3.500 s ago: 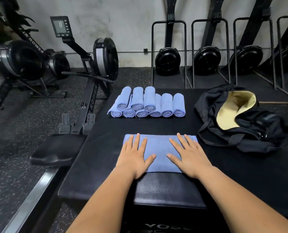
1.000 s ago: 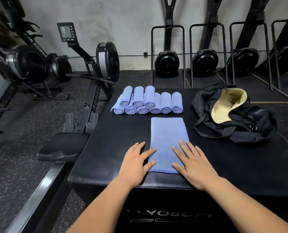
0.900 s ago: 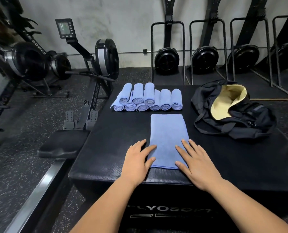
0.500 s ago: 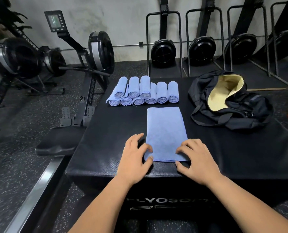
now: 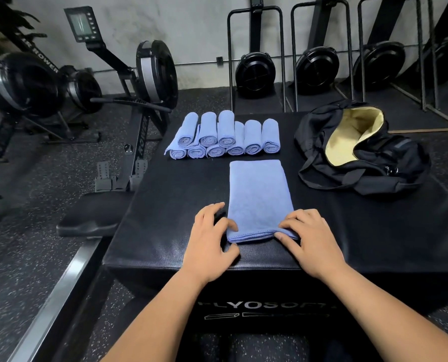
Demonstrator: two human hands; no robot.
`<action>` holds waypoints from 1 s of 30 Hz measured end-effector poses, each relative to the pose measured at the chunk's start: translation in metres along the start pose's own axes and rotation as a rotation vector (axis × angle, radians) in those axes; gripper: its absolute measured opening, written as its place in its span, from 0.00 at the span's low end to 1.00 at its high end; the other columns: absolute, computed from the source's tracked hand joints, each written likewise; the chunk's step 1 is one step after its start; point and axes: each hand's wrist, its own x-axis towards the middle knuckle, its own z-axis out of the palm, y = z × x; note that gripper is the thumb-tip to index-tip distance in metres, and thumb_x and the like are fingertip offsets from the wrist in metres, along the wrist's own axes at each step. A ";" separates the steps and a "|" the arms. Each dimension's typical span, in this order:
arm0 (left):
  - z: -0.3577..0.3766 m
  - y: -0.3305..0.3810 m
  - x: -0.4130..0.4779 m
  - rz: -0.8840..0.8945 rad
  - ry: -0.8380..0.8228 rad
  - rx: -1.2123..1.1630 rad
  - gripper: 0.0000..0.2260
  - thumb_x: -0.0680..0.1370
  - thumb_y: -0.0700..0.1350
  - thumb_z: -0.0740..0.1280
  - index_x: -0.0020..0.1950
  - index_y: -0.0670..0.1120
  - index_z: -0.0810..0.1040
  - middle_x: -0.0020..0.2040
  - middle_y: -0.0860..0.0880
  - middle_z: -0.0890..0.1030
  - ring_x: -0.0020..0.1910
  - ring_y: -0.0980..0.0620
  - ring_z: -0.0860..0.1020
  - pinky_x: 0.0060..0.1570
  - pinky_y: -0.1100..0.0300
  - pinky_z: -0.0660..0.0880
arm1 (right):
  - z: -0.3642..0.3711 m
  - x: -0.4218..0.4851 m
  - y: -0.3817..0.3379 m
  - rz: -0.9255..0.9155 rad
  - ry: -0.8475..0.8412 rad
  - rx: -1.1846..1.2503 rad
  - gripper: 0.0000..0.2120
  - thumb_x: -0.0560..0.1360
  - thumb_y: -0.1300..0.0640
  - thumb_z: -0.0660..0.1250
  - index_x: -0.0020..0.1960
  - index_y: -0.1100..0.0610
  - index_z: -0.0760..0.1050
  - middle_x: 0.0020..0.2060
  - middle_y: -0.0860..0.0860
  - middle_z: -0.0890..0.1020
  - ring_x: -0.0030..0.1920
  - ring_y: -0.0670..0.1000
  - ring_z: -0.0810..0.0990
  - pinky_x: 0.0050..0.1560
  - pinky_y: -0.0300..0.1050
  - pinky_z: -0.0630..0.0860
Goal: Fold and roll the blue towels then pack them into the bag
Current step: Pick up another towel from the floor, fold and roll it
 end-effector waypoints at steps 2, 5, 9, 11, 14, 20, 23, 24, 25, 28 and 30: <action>0.002 -0.002 0.000 -0.016 0.034 -0.014 0.10 0.74 0.48 0.73 0.54 0.56 0.79 0.76 0.56 0.66 0.79 0.51 0.59 0.76 0.52 0.64 | -0.001 0.000 -0.001 0.009 0.014 0.006 0.12 0.81 0.38 0.65 0.52 0.44 0.81 0.51 0.37 0.76 0.55 0.48 0.71 0.55 0.53 0.72; 0.004 -0.003 0.001 -0.061 0.090 -0.051 0.04 0.79 0.51 0.73 0.52 0.56 0.81 0.73 0.58 0.69 0.77 0.55 0.60 0.74 0.55 0.64 | 0.000 0.000 -0.002 0.008 0.023 -0.003 0.13 0.79 0.35 0.67 0.52 0.43 0.81 0.50 0.37 0.75 0.56 0.48 0.71 0.55 0.53 0.72; 0.005 -0.005 0.001 -0.109 0.115 -0.066 0.03 0.81 0.54 0.71 0.50 0.56 0.82 0.71 0.60 0.71 0.76 0.59 0.59 0.73 0.59 0.62 | 0.000 -0.001 0.000 0.010 -0.013 -0.015 0.21 0.71 0.27 0.71 0.53 0.41 0.81 0.51 0.36 0.74 0.57 0.47 0.70 0.56 0.48 0.68; 0.006 -0.007 0.002 -0.119 0.118 -0.066 0.04 0.82 0.54 0.71 0.49 0.56 0.83 0.71 0.61 0.72 0.76 0.60 0.59 0.72 0.60 0.62 | 0.000 -0.001 0.001 0.013 0.020 -0.012 0.17 0.73 0.32 0.72 0.53 0.43 0.82 0.51 0.37 0.74 0.57 0.48 0.70 0.55 0.51 0.70; 0.007 -0.009 0.002 -0.129 0.129 -0.071 0.05 0.82 0.54 0.71 0.48 0.55 0.83 0.70 0.61 0.73 0.76 0.59 0.60 0.72 0.61 0.60 | 0.004 0.000 0.005 0.055 0.116 0.011 0.14 0.78 0.38 0.69 0.50 0.48 0.84 0.48 0.40 0.76 0.53 0.51 0.70 0.53 0.56 0.73; 0.009 -0.011 0.004 -0.157 0.161 -0.079 0.06 0.80 0.53 0.73 0.44 0.55 0.83 0.67 0.61 0.76 0.74 0.61 0.61 0.71 0.62 0.60 | 0.007 0.000 0.008 0.190 0.197 0.075 0.10 0.75 0.48 0.77 0.39 0.52 0.81 0.41 0.42 0.75 0.49 0.51 0.69 0.48 0.54 0.75; 0.011 -0.011 0.006 -0.193 0.170 -0.087 0.06 0.78 0.54 0.74 0.43 0.56 0.82 0.65 0.60 0.76 0.73 0.63 0.60 0.72 0.60 0.61 | 0.005 0.001 0.005 0.244 0.184 0.097 0.11 0.72 0.49 0.79 0.38 0.49 0.79 0.40 0.41 0.75 0.50 0.51 0.69 0.48 0.53 0.75; 0.010 -0.010 0.007 -0.209 0.173 -0.087 0.06 0.78 0.54 0.75 0.43 0.57 0.81 0.65 0.60 0.76 0.73 0.61 0.61 0.72 0.59 0.62 | 0.005 0.001 0.004 0.265 0.179 0.096 0.11 0.71 0.48 0.79 0.37 0.48 0.78 0.41 0.41 0.75 0.51 0.51 0.69 0.48 0.53 0.75; 0.009 -0.009 0.007 -0.220 0.176 -0.086 0.06 0.77 0.54 0.75 0.44 0.57 0.80 0.65 0.59 0.75 0.73 0.59 0.61 0.72 0.58 0.63 | 0.004 0.001 0.004 0.288 0.173 0.093 0.11 0.71 0.47 0.79 0.37 0.47 0.77 0.41 0.41 0.75 0.51 0.50 0.69 0.49 0.53 0.75; 0.007 -0.007 0.007 -0.187 0.176 -0.092 0.09 0.77 0.52 0.75 0.53 0.60 0.78 0.67 0.58 0.73 0.73 0.56 0.62 0.71 0.57 0.64 | 0.002 0.001 0.003 0.284 0.181 0.088 0.10 0.71 0.47 0.79 0.42 0.44 0.78 0.45 0.40 0.74 0.52 0.50 0.69 0.50 0.53 0.75; 0.005 -0.005 0.005 -0.154 0.174 -0.107 0.07 0.78 0.51 0.75 0.52 0.61 0.79 0.69 0.58 0.72 0.74 0.57 0.61 0.71 0.59 0.63 | 0.003 0.000 0.005 0.220 0.203 0.070 0.08 0.72 0.51 0.80 0.46 0.45 0.81 0.47 0.41 0.73 0.51 0.51 0.69 0.50 0.54 0.75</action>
